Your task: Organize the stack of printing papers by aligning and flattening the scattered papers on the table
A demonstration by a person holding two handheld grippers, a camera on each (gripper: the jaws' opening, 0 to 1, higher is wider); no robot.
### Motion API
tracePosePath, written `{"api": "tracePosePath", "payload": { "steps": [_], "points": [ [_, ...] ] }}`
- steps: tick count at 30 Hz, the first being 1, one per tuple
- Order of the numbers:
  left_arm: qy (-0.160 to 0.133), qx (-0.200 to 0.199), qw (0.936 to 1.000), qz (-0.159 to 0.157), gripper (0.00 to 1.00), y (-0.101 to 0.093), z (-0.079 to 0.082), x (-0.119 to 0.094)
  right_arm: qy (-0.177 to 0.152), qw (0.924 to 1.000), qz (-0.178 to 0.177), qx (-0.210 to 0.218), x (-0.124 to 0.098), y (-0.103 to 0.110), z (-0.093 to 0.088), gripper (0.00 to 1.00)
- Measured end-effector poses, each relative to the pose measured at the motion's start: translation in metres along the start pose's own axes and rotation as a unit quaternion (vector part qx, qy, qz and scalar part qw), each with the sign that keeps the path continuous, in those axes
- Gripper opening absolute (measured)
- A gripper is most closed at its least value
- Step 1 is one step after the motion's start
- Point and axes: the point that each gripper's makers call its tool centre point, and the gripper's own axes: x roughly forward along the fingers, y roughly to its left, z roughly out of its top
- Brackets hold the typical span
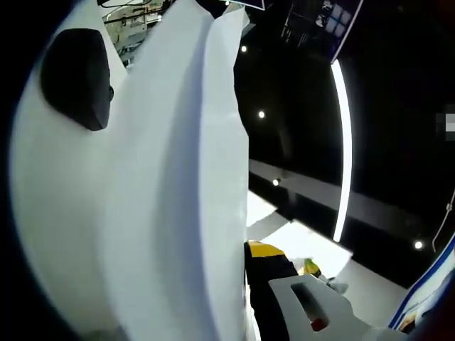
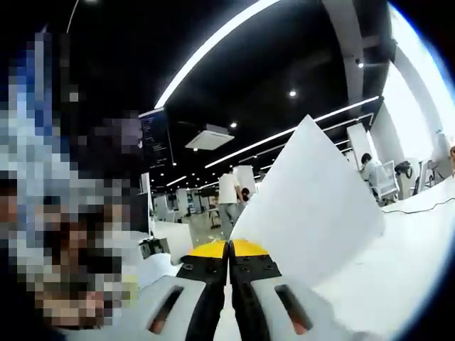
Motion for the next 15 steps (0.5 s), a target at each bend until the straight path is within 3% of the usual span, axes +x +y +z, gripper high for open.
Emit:
{"api": "tracePosePath", "payload": {
  "steps": [15],
  "points": [
    [-0.001, 0.0, 1.0, -0.001, 0.06, 0.0, 0.0, 0.0, -0.027, 0.9929, 0.115, 0.017, -0.006, 0.074, 0.039, 0.0]
  ]
}}
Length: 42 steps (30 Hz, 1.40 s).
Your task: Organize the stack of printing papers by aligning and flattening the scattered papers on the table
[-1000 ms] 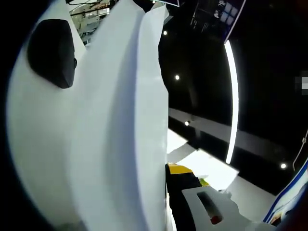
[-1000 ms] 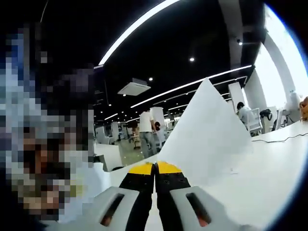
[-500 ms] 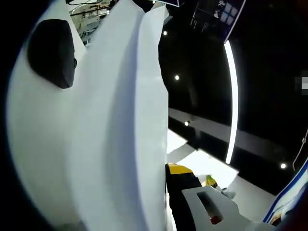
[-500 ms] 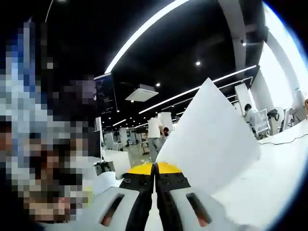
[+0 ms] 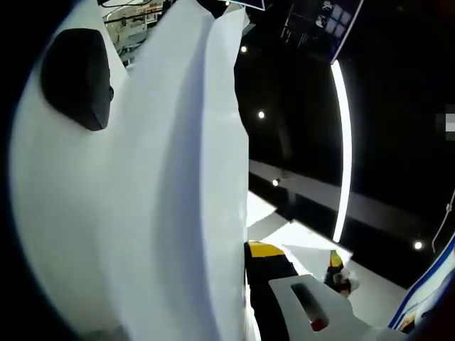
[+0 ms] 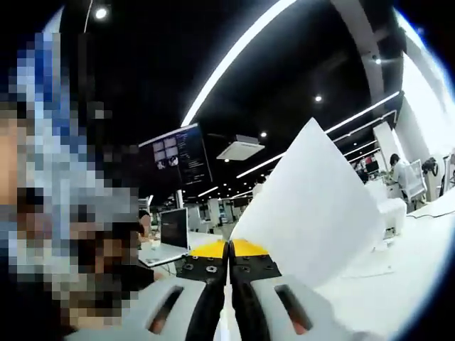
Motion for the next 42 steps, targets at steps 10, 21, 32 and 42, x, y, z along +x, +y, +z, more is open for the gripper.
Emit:
{"api": "tracePosePath", "payload": {
  "steps": [10, 21, 32, 42],
  "points": [
    [-0.001, 0.0, 1.0, 0.0, 0.06, 0.0, 0.001, 0.0, 0.021, 0.9974, 0.066, -0.018, 0.003, 0.036, 0.002, 0.0],
    [0.0, 0.001, 1.0, 0.001, 0.06, 0.001, 0.001, 0.0, 0.039, 0.9904, 0.131, -0.023, 0.001, 0.066, -0.003, 0.0],
    [0.001, 0.0, 1.0, 0.002, 0.06, 0.001, 0.001, 0.0, 0.059, 0.9733, 0.219, -0.032, -0.005, 0.103, -0.011, 0.0],
    [0.0, 0.0, 1.0, 0.001, 0.06, 0.0, 0.0, 0.0, 0.08, 0.9602, 0.267, -0.014, -0.015, 0.115, -0.022, 0.0]
  ]
}}
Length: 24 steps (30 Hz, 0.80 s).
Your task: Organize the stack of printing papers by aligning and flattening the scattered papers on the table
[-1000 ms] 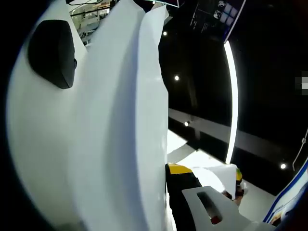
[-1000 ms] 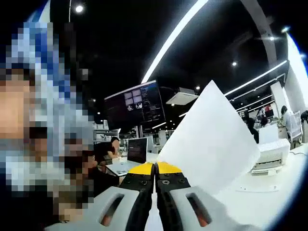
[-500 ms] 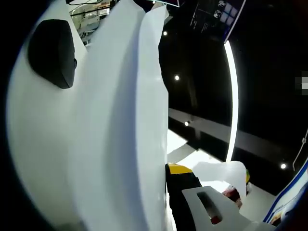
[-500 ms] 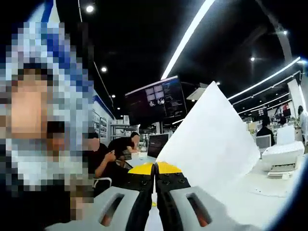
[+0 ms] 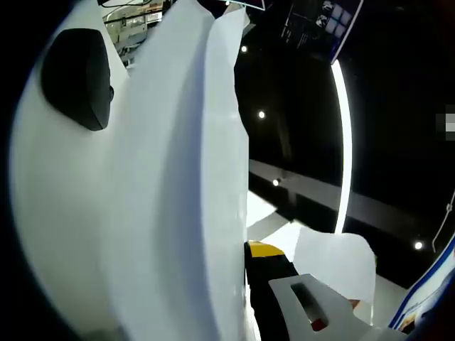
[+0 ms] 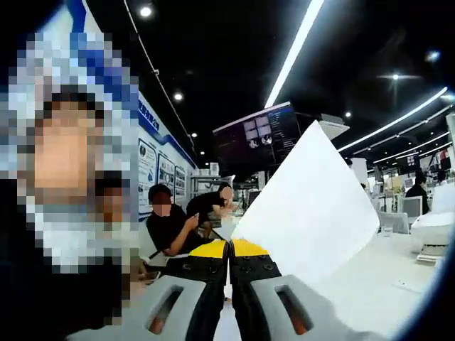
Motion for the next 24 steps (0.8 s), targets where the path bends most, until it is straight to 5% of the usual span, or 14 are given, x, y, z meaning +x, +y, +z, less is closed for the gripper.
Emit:
{"api": "tracePosePath", "payload": {
  "steps": [5, 7, 15, 24],
  "points": [
    [0.0, 0.0, 1.0, 0.0, 0.06, 0.0, 0.0, 0.0, 0.039, 0.9966, 0.051, 0.052, -0.008, 0.007, -0.027, 0.0],
    [0.0, 0.0, 1.0, 0.0, 0.06, 0.0, 0.0, 0.0, 0.072, 0.9944, 0.046, 0.063, -0.011, 0.0, -0.049, 0.0],
    [-0.001, 0.002, 1.0, 0.003, 0.06, 0.001, 0.0, 0.0, 0.219, 0.9679, -0.046, 0.115, -0.039, -0.056, -0.146, 0.0],
    [0.0, 0.003, 1.0, 0.004, 0.06, 0.002, 0.0, 0.0, 0.257, 0.9504, -0.109, 0.137, -0.055, -0.09, -0.182, 0.0]
  ]
}}
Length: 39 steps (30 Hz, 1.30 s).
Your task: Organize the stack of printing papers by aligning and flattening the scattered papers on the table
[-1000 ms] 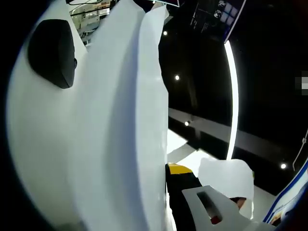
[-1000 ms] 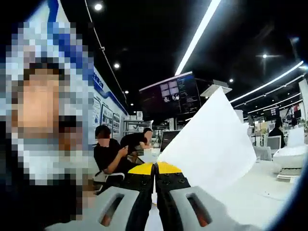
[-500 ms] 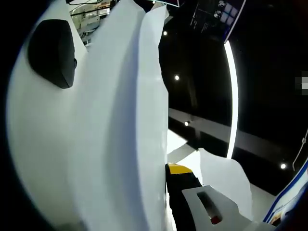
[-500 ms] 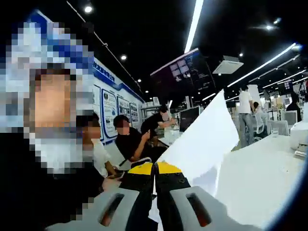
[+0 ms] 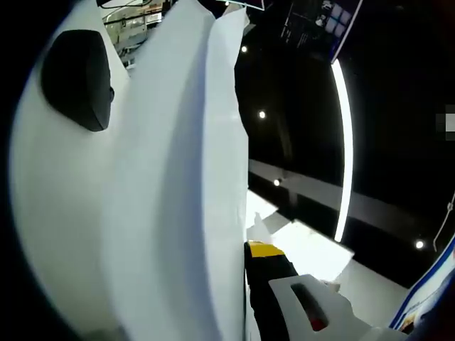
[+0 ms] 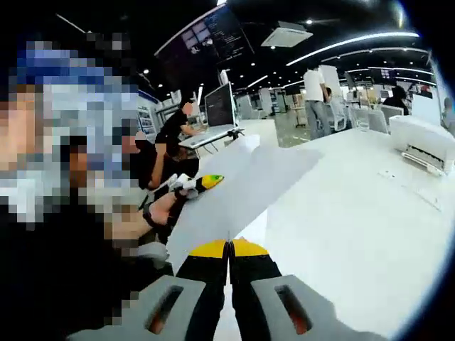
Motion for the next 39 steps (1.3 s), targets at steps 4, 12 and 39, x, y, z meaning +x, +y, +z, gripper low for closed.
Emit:
{"api": "tracePosePath", "payload": {
  "steps": [4, 12, 39],
  "points": [
    [-0.001, 0.0, 1.0, -0.001, 0.06, 0.0, 0.0, 0.0, 0.019, 0.9996, -0.021, 0.005, 0.005, -0.018, -0.01, 0.0],
    [0.0, 0.0, 1.0, -0.002, 0.06, -0.001, 0.0, 0.0, 0.032, 0.9982, -0.05, -0.009, 0.012, -0.041, -0.013, 0.0],
    [-0.001, -0.014, 0.9999, -0.003, 0.14, -0.002, 0.0, 0.0, 0.051, 0.9937, -0.1, 0.007, 0.046, -0.061, 0.03, 0.0]
  ]
}}
